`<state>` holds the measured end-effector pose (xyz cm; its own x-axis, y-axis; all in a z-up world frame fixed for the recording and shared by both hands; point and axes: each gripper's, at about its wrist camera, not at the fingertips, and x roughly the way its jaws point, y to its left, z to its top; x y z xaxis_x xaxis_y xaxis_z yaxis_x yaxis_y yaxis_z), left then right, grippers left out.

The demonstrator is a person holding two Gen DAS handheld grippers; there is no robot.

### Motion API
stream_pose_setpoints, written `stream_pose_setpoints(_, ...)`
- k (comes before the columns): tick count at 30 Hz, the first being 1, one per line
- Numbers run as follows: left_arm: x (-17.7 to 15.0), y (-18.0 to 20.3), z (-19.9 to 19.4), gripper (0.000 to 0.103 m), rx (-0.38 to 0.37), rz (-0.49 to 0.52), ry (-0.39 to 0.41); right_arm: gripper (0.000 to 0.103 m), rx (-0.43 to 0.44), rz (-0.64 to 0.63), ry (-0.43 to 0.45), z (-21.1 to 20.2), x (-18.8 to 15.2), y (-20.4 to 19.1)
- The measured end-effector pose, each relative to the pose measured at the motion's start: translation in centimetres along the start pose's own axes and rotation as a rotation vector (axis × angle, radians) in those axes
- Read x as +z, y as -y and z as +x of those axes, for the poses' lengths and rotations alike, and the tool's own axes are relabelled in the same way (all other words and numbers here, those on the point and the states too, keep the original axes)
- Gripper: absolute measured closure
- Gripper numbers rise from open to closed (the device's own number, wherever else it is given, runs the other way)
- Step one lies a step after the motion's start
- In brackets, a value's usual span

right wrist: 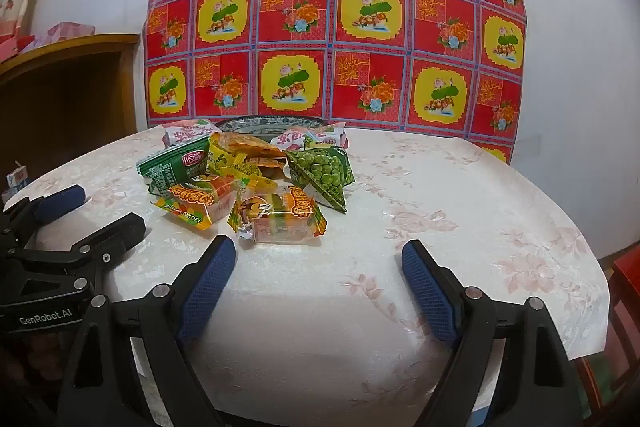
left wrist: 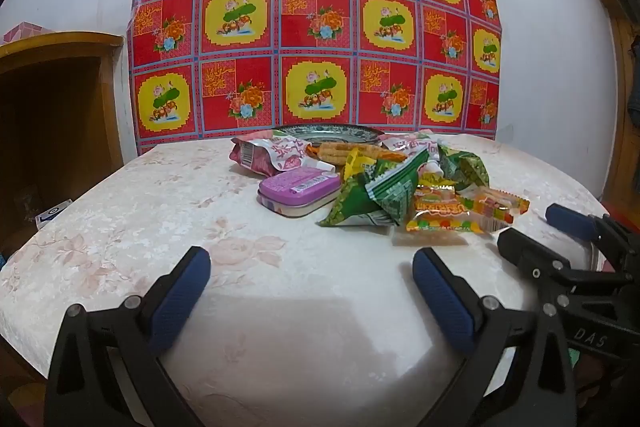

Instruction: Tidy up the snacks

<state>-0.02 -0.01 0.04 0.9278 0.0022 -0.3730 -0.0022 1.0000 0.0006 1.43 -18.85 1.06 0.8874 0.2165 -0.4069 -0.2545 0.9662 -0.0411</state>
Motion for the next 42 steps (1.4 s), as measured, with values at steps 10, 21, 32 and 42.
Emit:
stream_pose_setpoints(10,0.08,0.12,-0.04,0.0,0.001,0.001,0.0,0.016,0.0,0.0,-0.001,0.05,0.01,0.05)
stream_pose_setpoints(21,0.1,0.12,-0.18,0.0,0.001,0.001,0.0,0.016,0.0,0.0,-0.003,0.12,0.0,0.09)
stream_pose_setpoints(32,0.11,0.12,-0.19,0.0,0.001,0.001,0.0,0.016,0.0,0.0,-0.005,0.11,0.04,0.1)
stream_pose_setpoints(42,0.06,0.11,-0.34,0.0,0.002,0.0,0.0,0.016,0.0,0.0,-0.006,0.09,0.03,0.11)
